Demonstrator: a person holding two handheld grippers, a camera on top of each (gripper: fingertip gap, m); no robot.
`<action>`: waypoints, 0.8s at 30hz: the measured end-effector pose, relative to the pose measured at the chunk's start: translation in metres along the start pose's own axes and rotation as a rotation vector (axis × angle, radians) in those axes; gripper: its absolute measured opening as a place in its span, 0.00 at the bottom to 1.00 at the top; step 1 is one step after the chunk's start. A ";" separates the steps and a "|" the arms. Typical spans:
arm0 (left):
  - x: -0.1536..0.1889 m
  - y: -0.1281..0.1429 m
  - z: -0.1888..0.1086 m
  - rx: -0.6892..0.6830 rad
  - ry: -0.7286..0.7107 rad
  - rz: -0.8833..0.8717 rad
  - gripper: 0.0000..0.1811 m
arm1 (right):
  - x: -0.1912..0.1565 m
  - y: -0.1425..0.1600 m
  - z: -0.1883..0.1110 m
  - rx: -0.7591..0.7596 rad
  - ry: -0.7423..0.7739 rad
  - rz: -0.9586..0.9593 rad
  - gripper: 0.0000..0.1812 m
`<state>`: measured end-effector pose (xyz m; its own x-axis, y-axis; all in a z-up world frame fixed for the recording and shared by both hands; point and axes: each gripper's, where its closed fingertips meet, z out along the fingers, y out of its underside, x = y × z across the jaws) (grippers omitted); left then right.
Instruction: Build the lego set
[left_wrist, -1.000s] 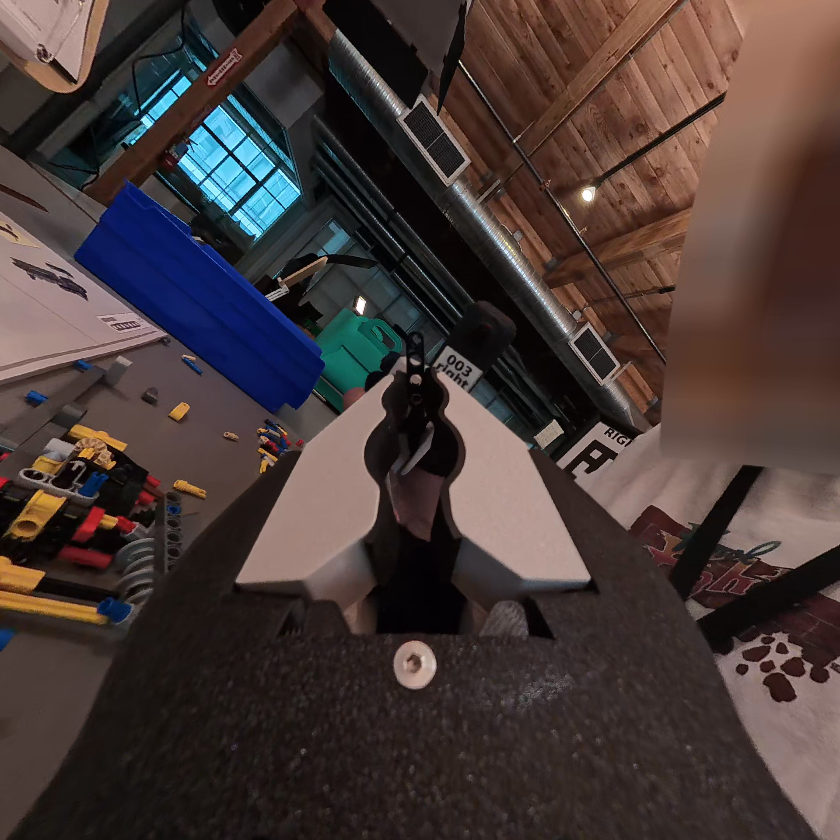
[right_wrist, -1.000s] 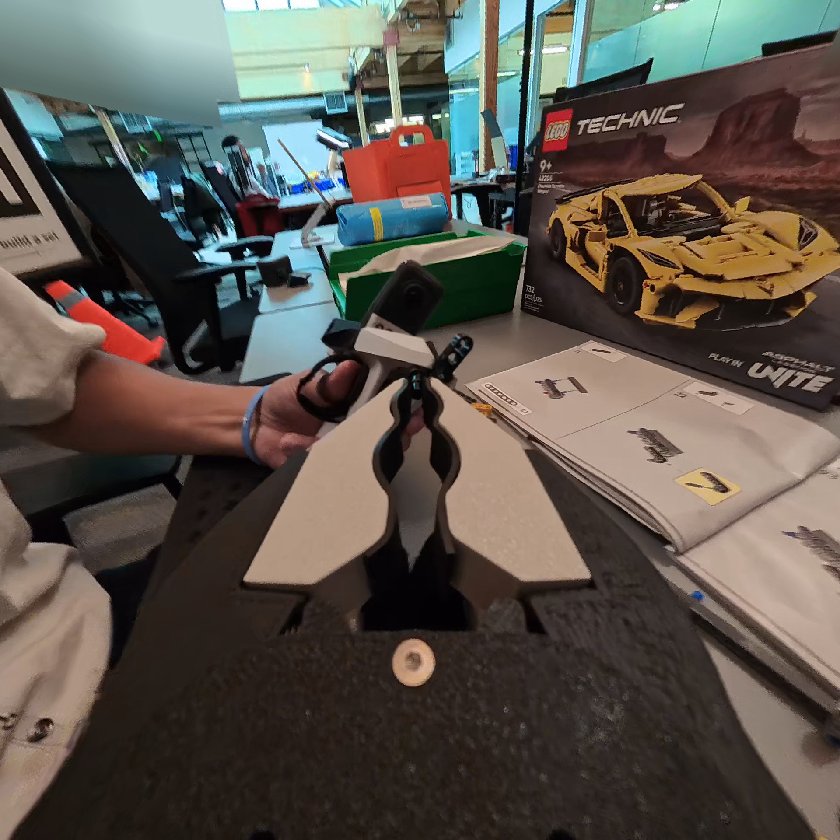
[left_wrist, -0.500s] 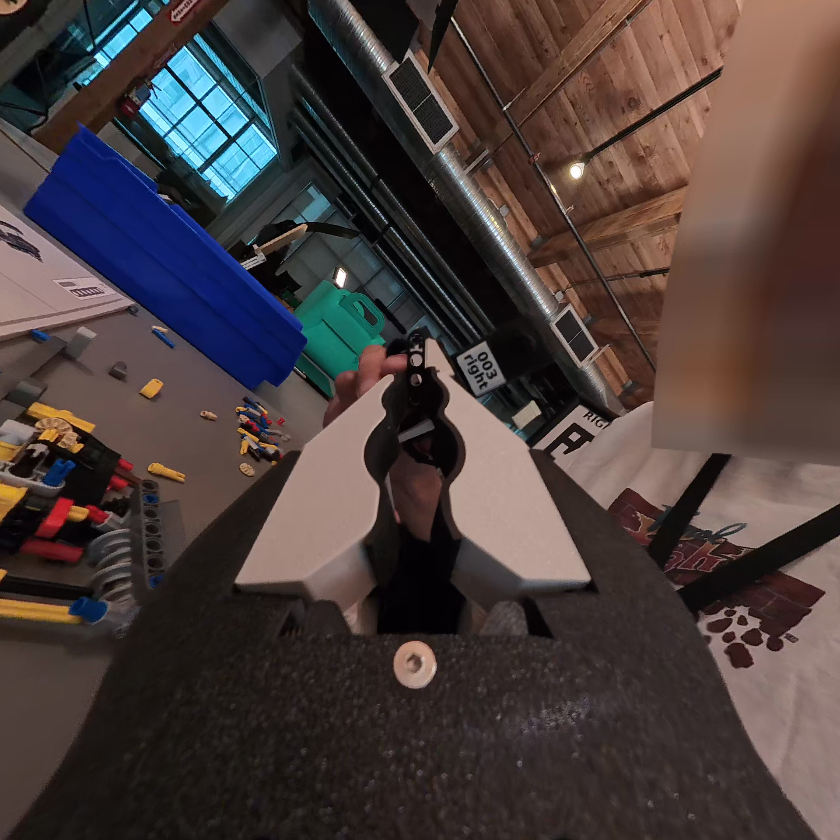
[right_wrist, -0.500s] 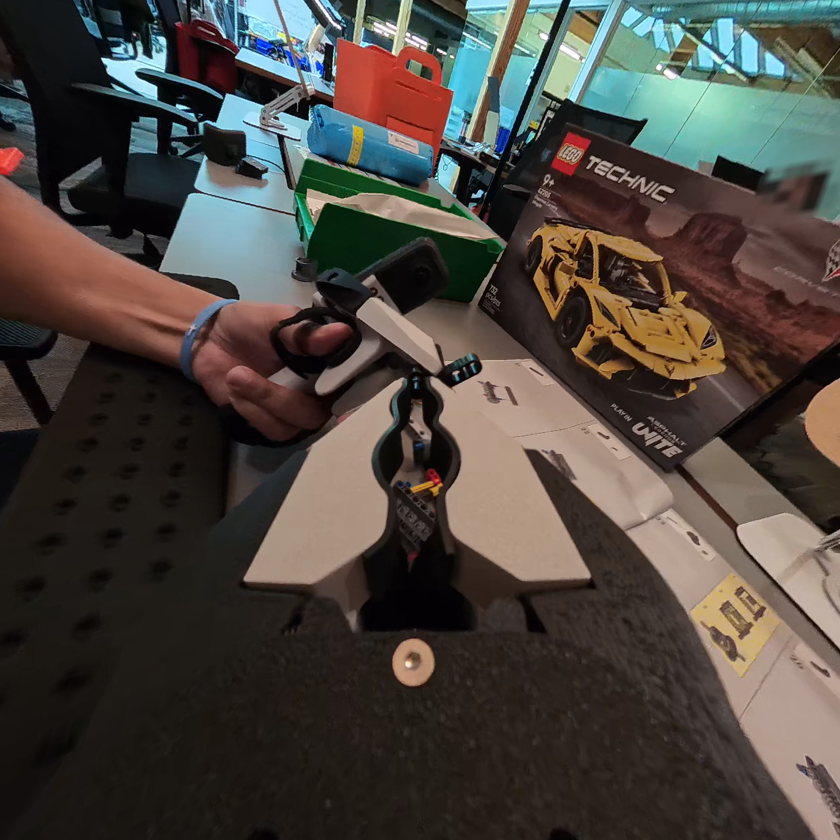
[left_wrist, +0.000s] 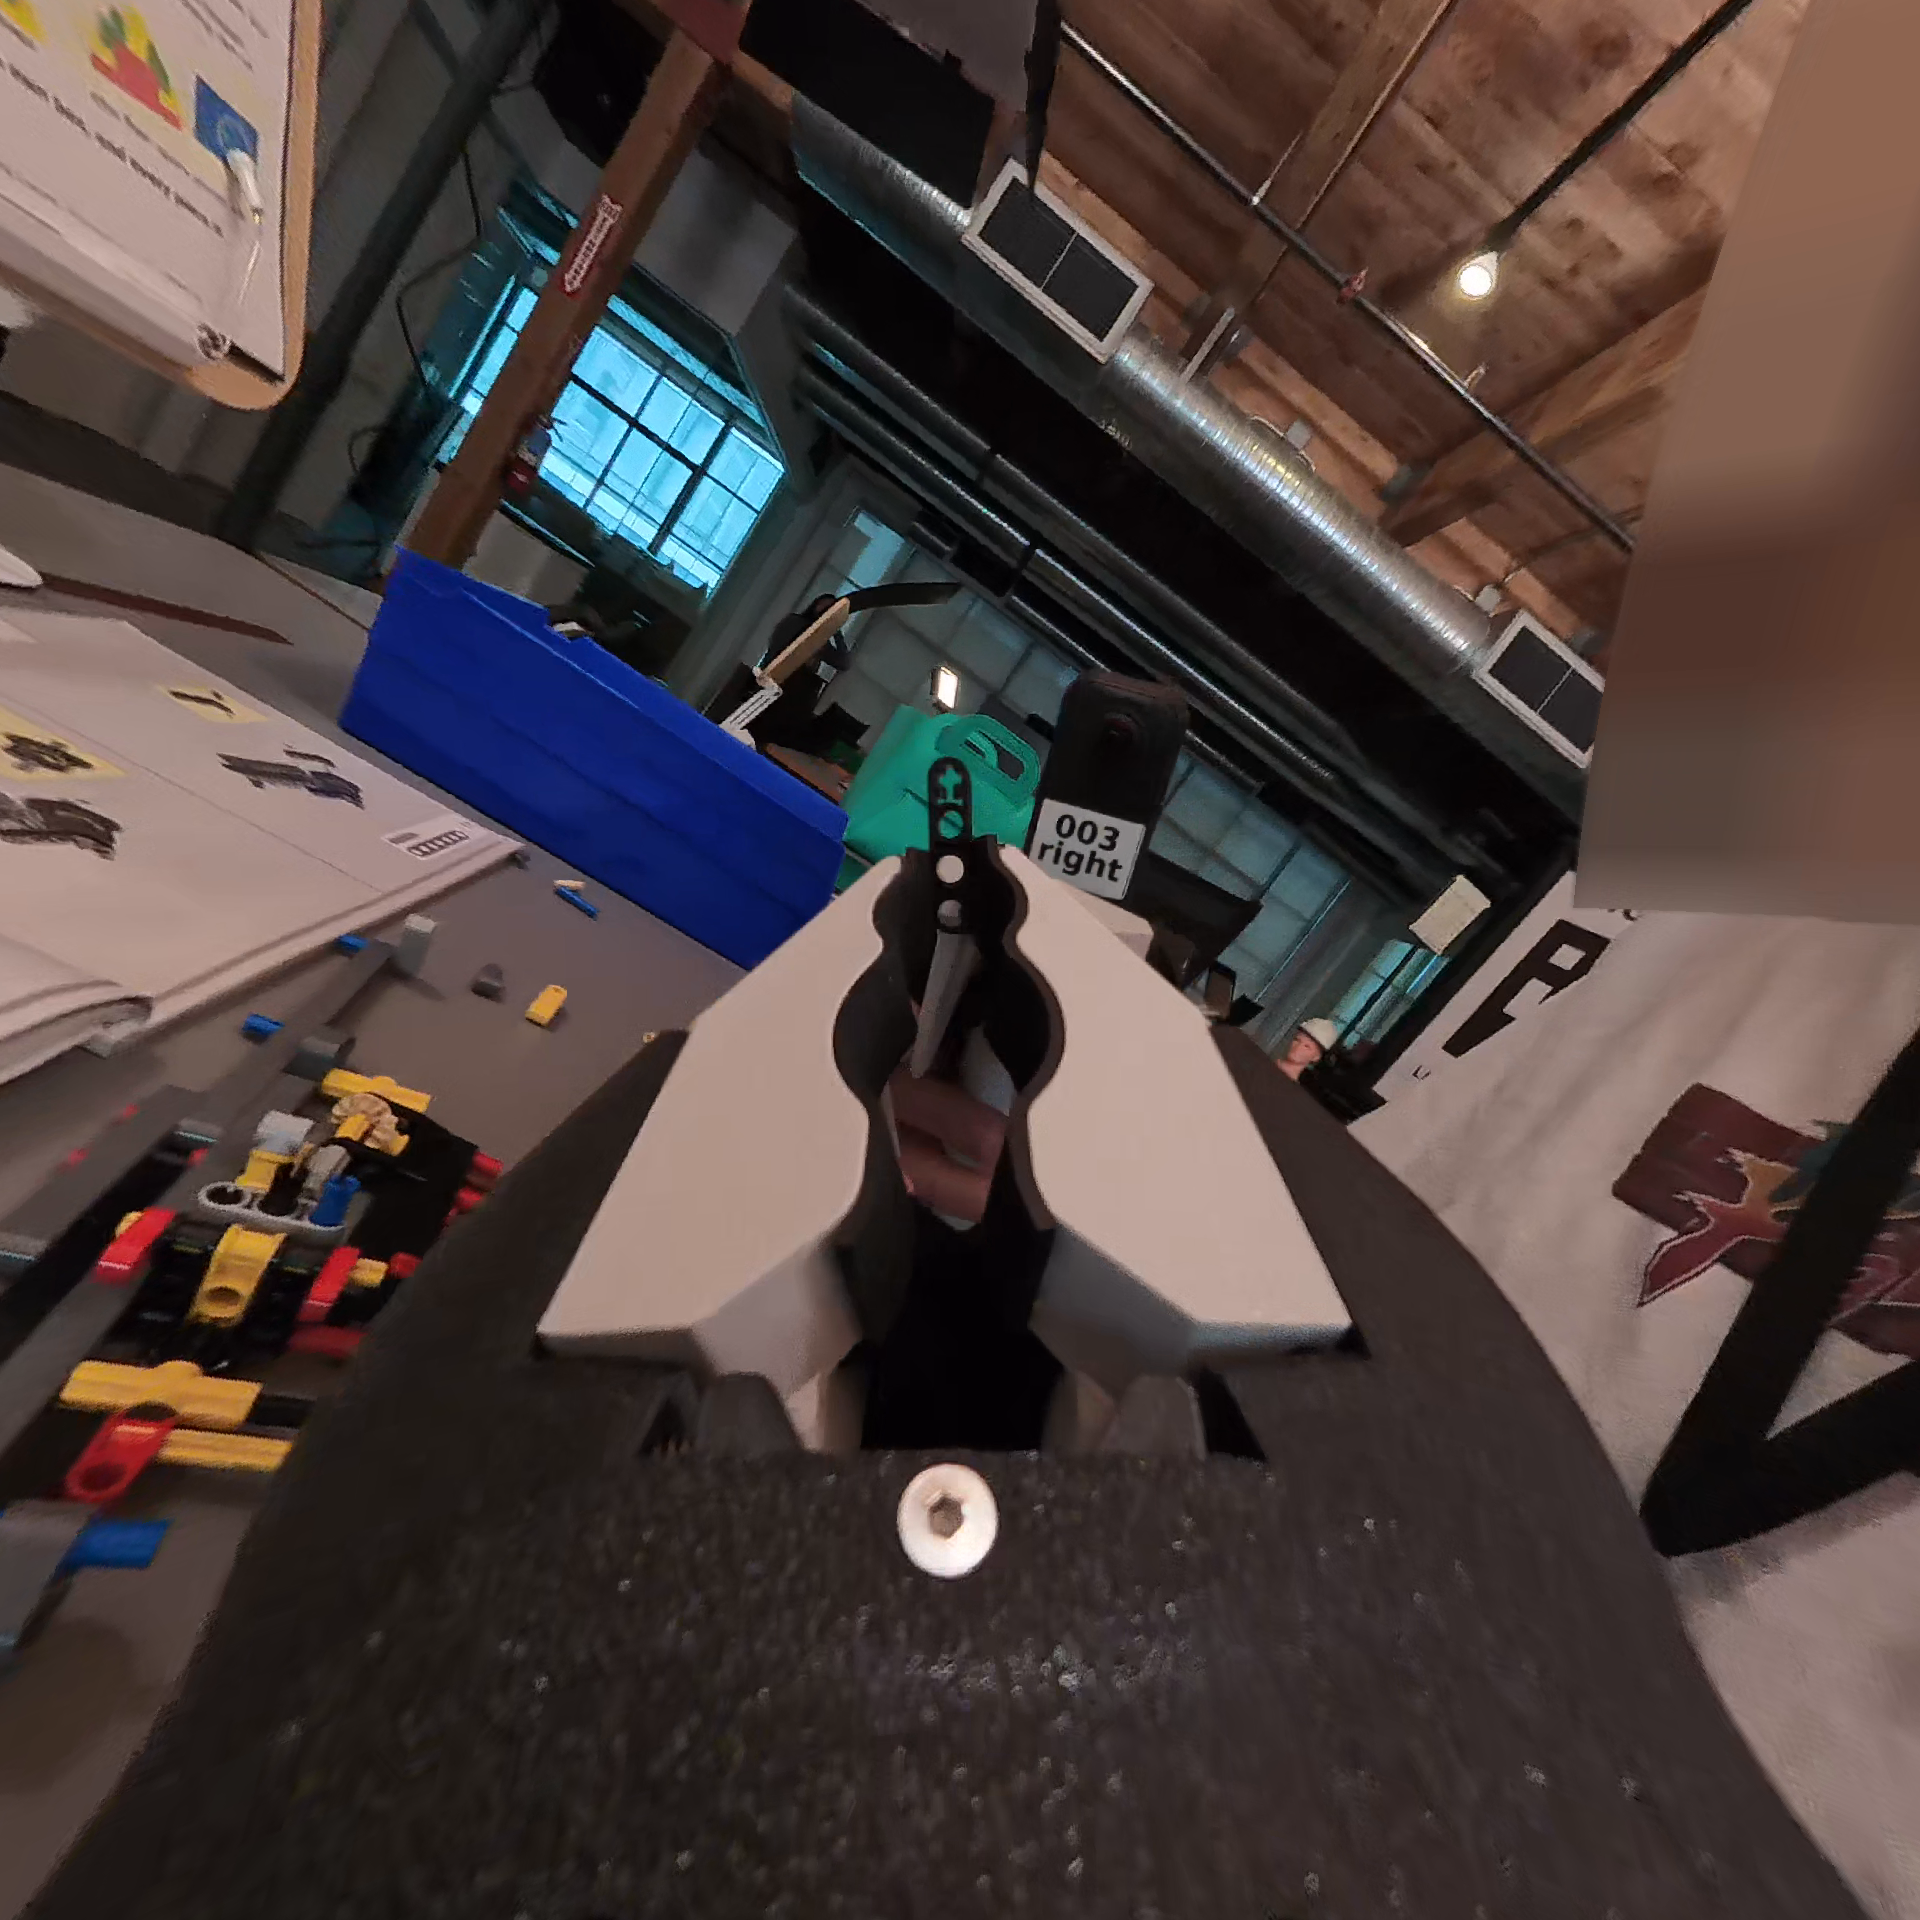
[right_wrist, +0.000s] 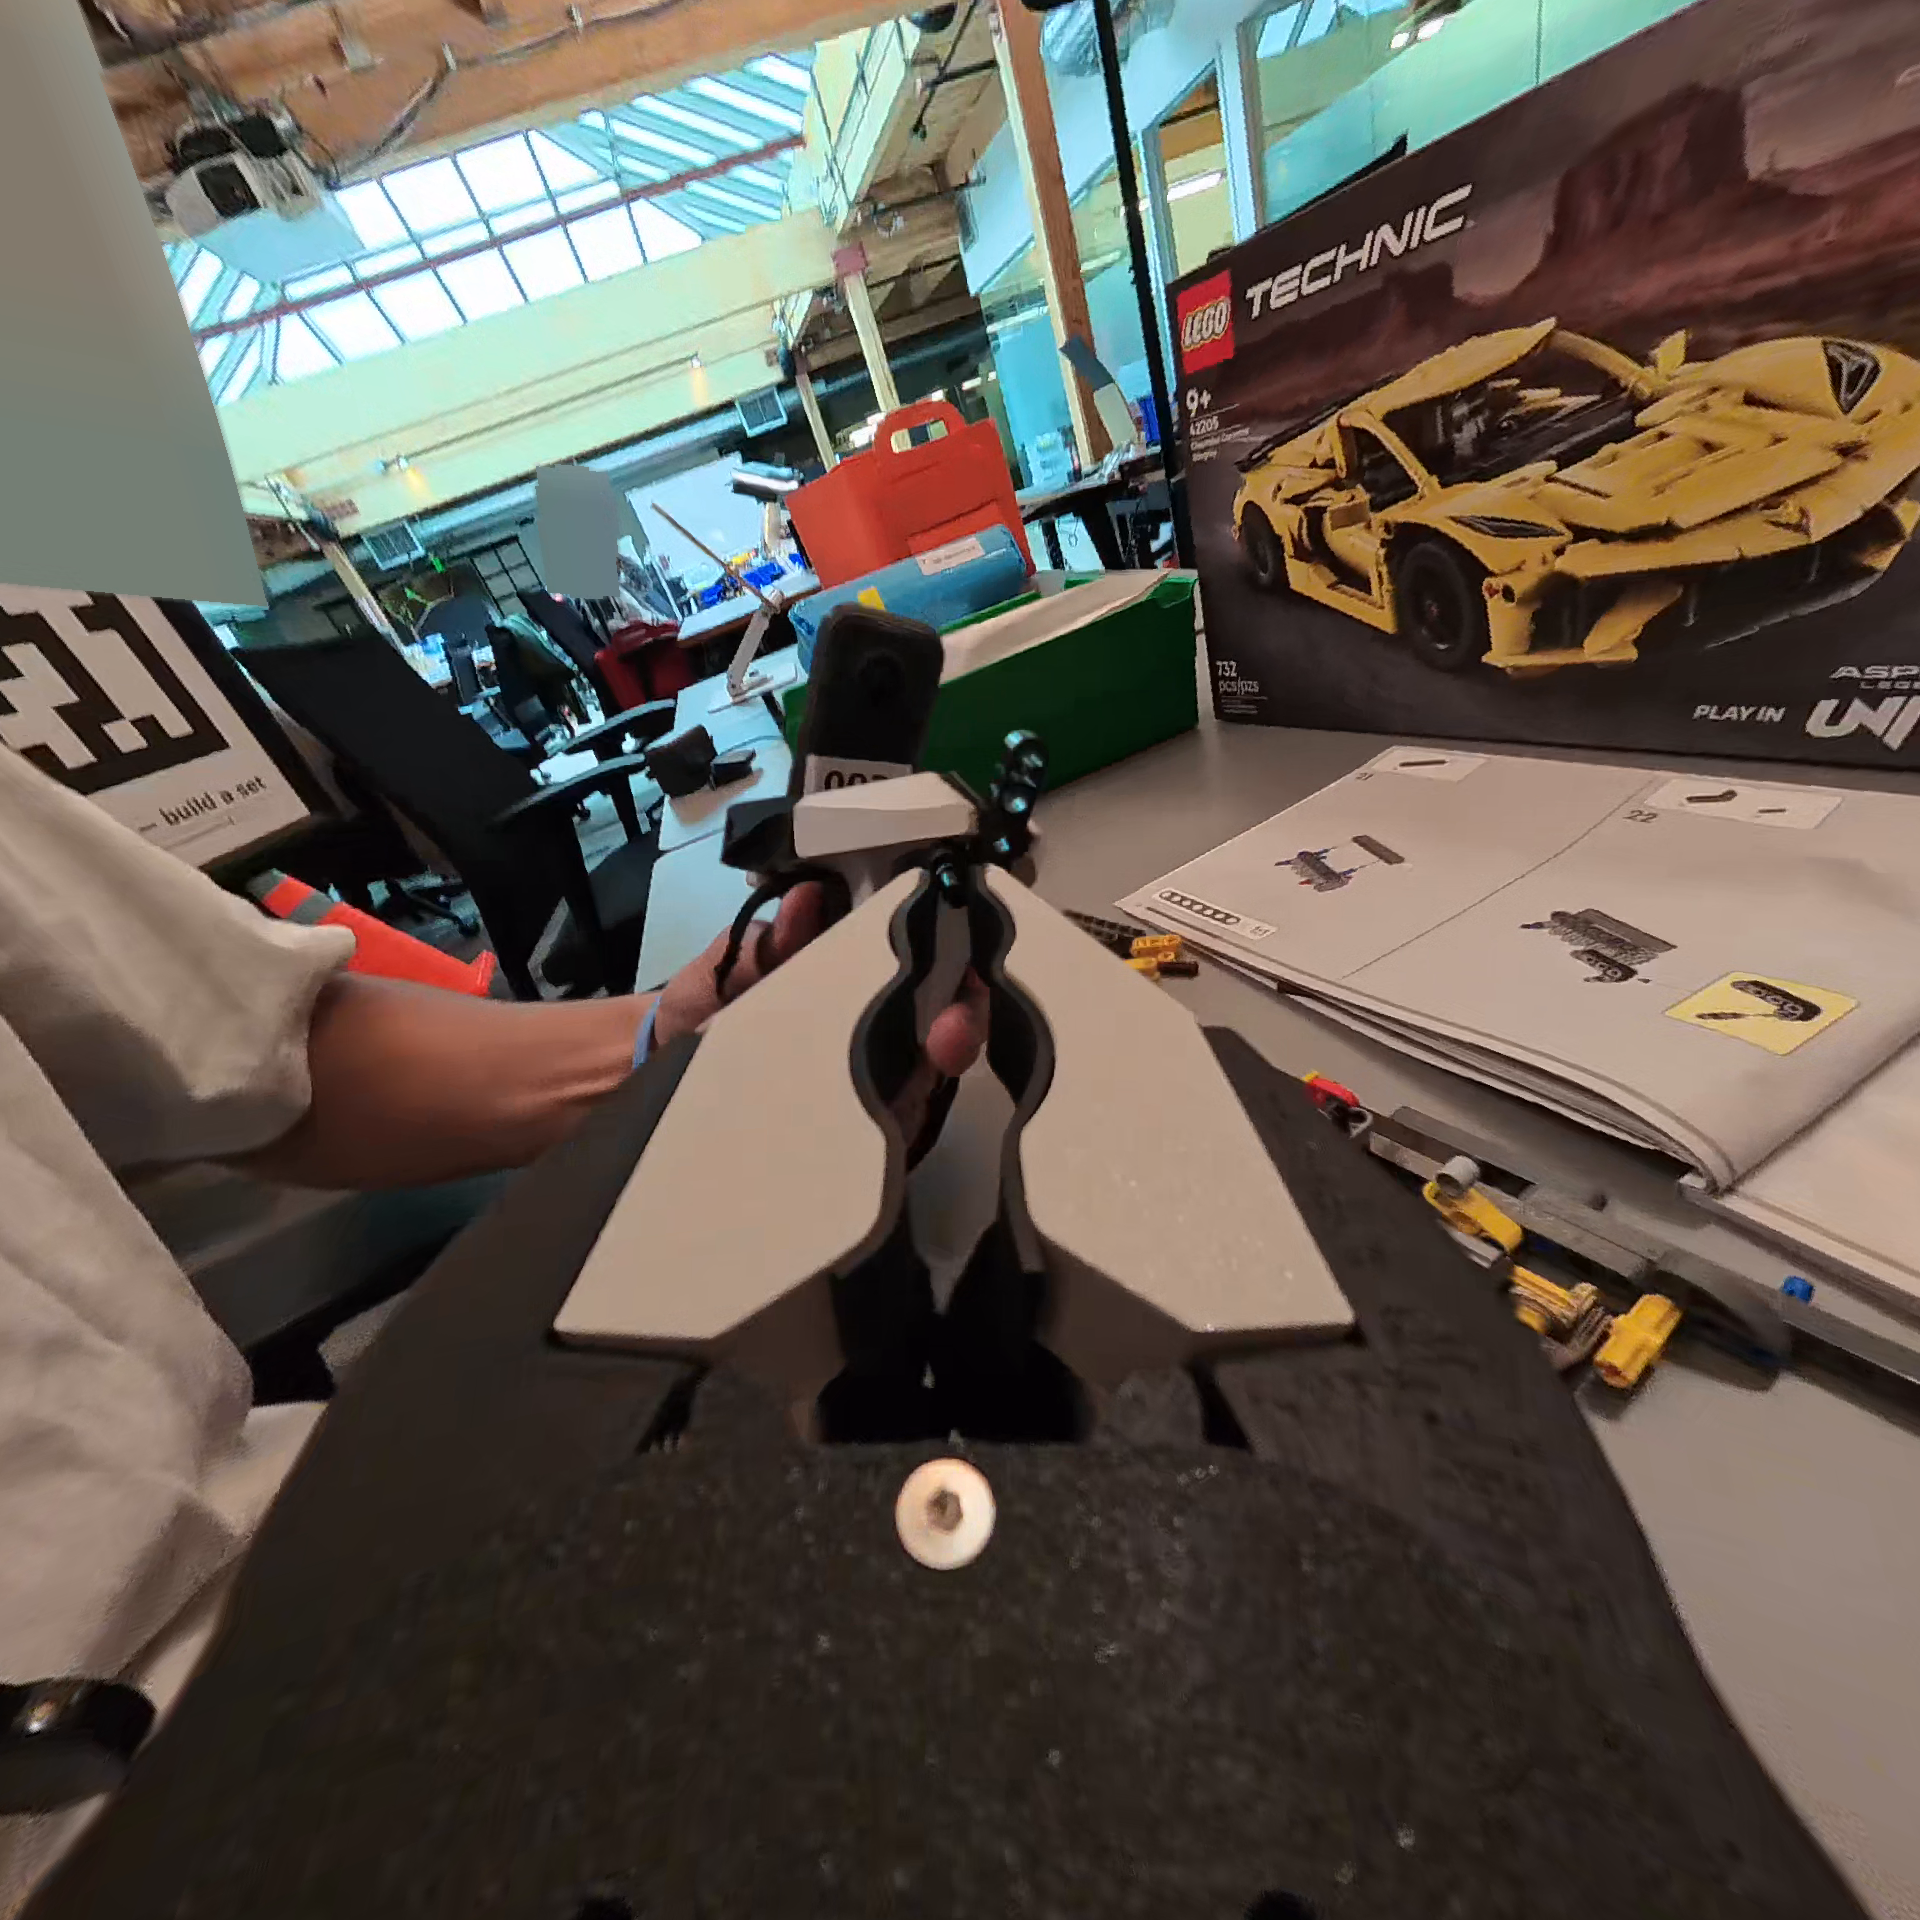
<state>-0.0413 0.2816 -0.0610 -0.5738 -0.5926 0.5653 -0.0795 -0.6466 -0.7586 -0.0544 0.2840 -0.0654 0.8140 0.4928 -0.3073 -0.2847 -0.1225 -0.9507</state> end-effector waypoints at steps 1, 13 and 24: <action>0.000 -0.001 0.000 -0.001 -0.018 0.033 0.03 | 0.001 -0.001 0.000 0.015 0.017 0.008 0.03; -0.021 -0.007 -0.007 -0.031 -0.371 0.452 0.04 | 0.025 0.007 0.007 -0.034 0.437 -0.108 0.14; -0.024 -0.005 -0.005 -0.044 -0.424 0.508 0.04 | 0.030 0.009 0.010 -0.069 0.518 -0.162 0.11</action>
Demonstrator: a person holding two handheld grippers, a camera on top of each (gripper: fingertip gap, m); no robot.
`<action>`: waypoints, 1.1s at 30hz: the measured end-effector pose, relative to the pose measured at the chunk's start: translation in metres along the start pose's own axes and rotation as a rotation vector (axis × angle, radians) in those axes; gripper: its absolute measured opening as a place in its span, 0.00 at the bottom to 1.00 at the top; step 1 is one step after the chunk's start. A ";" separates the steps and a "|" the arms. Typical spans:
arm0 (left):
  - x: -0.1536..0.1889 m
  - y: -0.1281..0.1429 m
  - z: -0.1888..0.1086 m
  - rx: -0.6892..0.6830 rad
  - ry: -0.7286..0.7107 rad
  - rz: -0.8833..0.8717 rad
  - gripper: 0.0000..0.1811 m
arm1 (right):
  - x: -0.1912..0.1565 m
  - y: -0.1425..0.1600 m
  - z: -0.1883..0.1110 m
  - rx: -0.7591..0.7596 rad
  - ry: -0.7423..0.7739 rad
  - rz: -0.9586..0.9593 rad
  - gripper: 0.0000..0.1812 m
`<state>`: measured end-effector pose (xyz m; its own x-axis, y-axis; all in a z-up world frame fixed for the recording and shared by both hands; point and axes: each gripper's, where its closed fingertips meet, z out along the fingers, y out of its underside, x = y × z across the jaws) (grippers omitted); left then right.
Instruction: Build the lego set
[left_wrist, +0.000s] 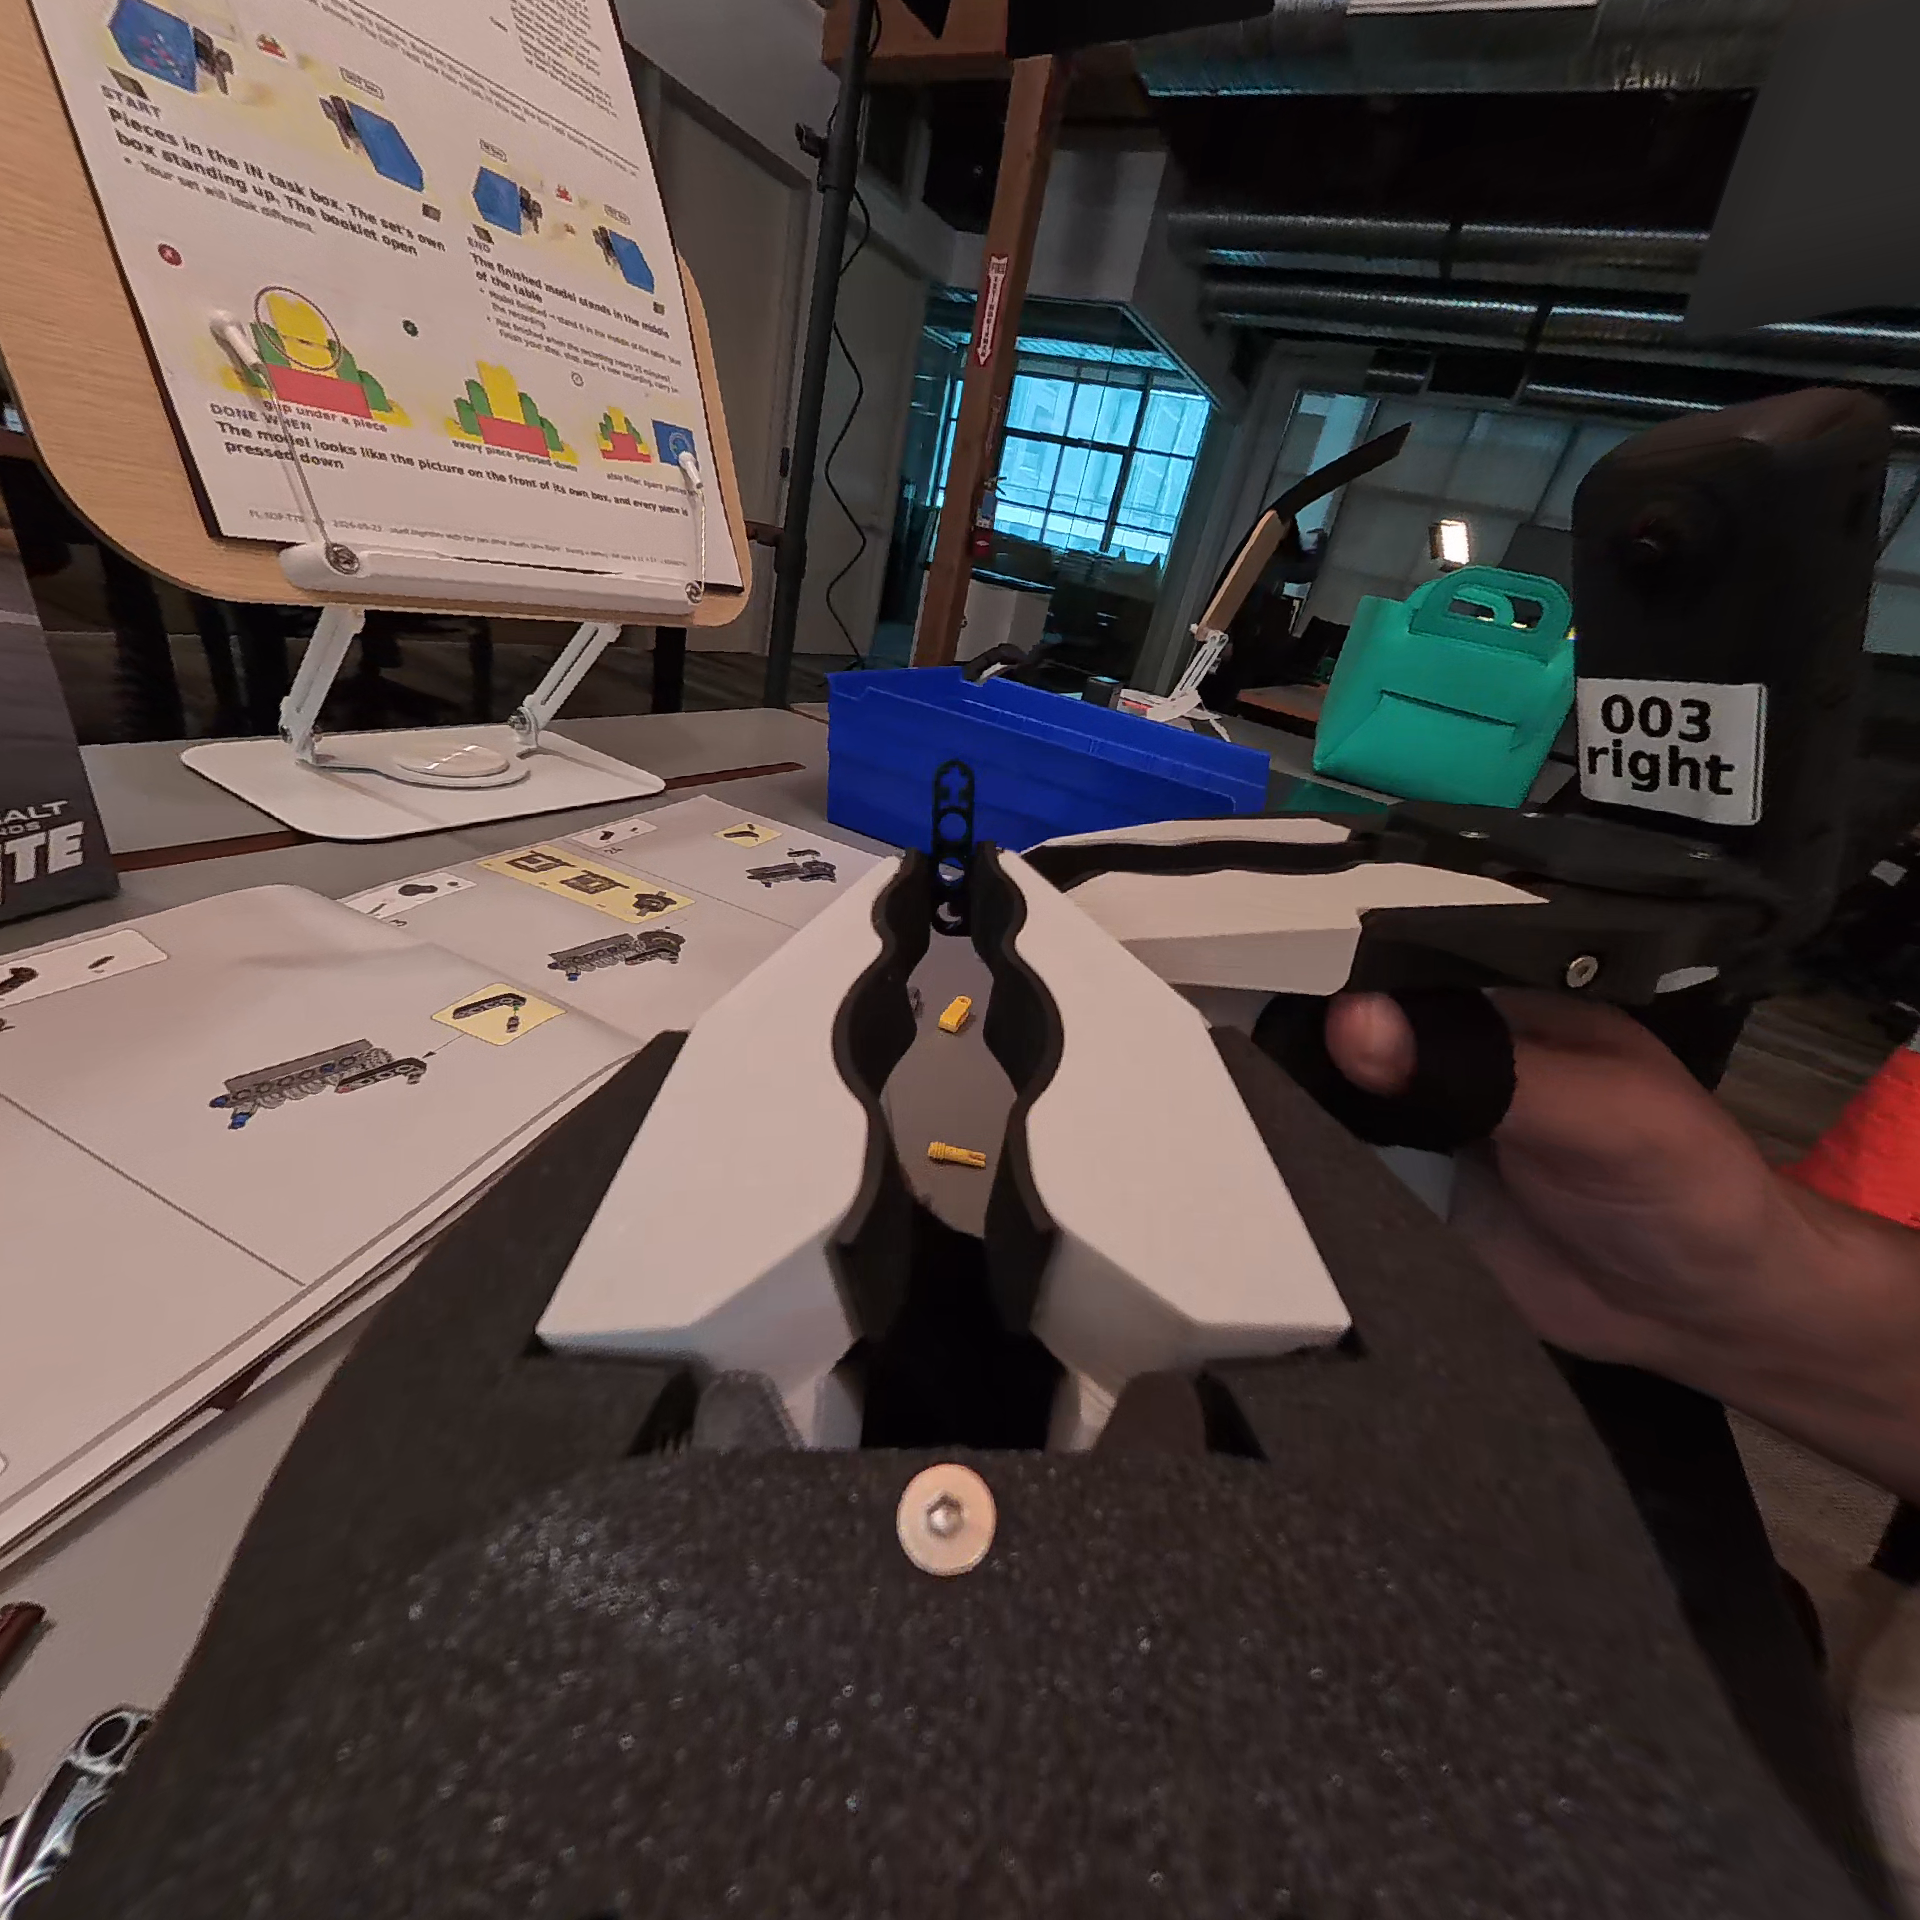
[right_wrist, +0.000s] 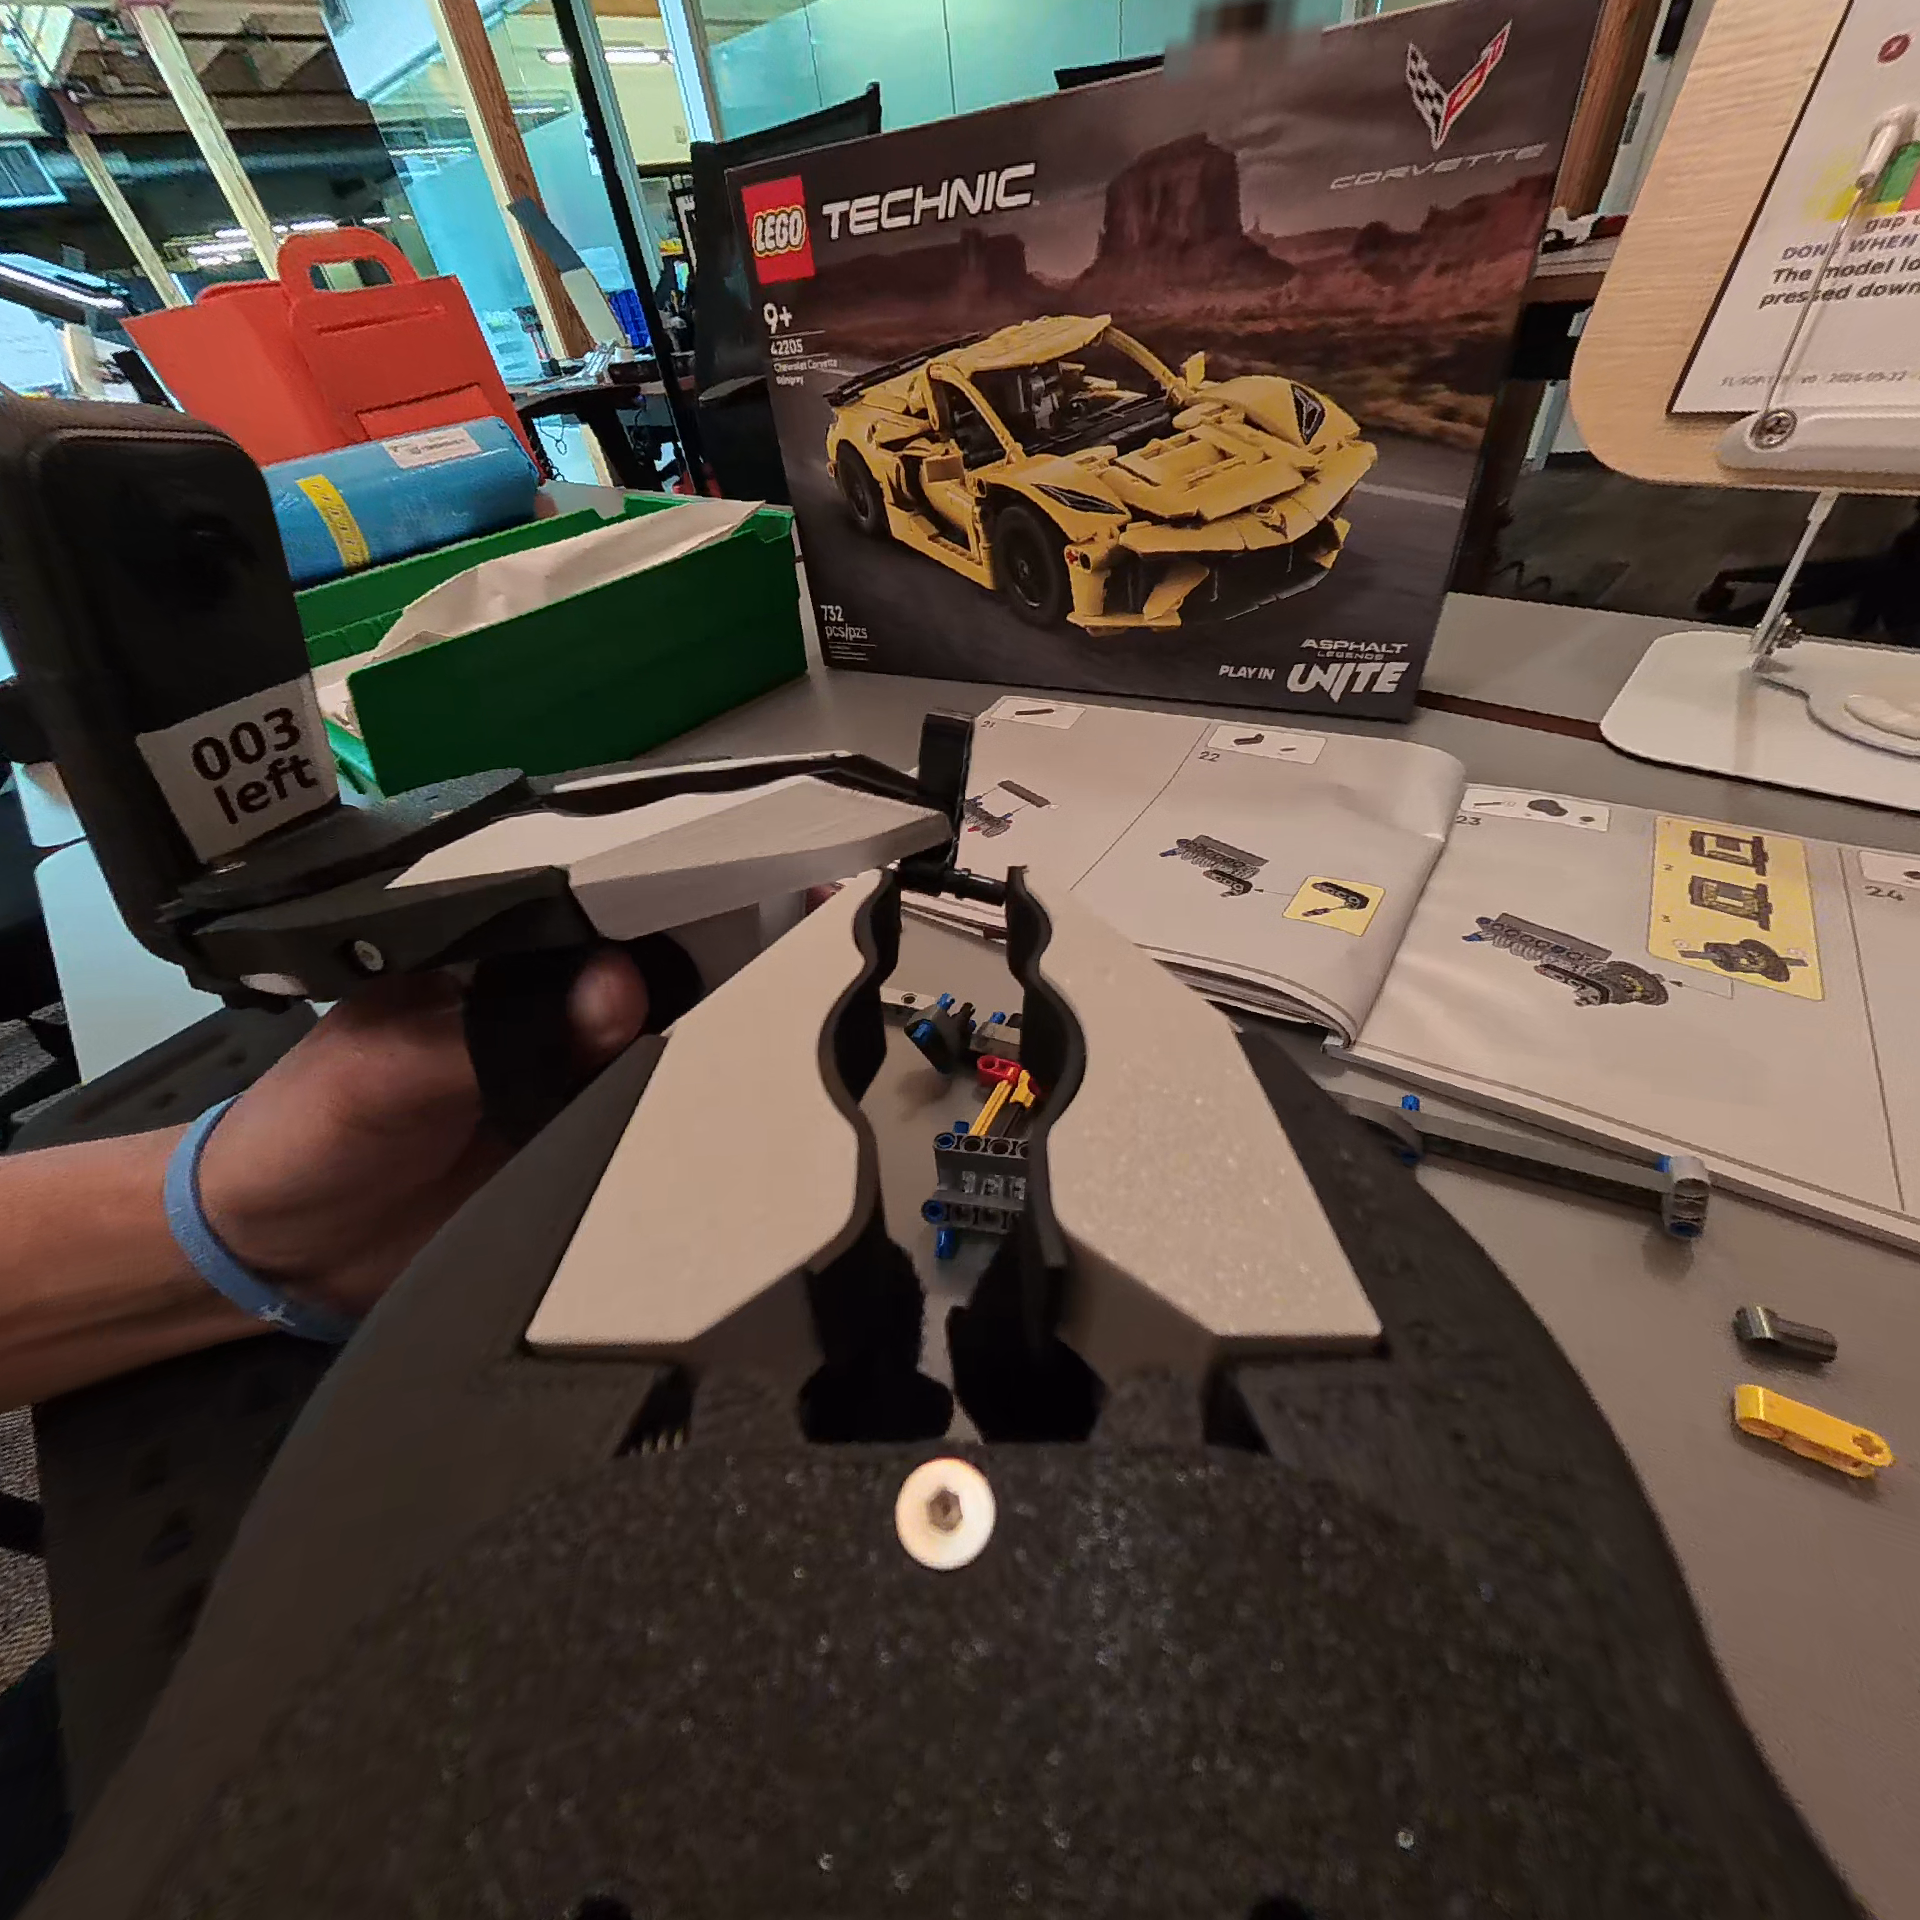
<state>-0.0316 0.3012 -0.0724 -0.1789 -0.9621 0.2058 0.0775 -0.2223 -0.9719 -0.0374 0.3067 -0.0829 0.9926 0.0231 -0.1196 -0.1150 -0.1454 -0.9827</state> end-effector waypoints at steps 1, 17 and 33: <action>0.000 0.000 0.000 0.000 0.001 -0.001 0.04 | 0.000 0.000 0.000 -0.001 -0.001 0.000 0.11; 0.005 0.010 0.002 -0.110 0.041 0.112 0.04 | 0.003 0.007 -0.006 -0.077 -0.049 -0.317 0.09; -0.061 0.018 0.014 -0.257 0.071 0.290 0.03 | 0.037 0.044 0.024 -0.315 -0.244 -0.565 0.14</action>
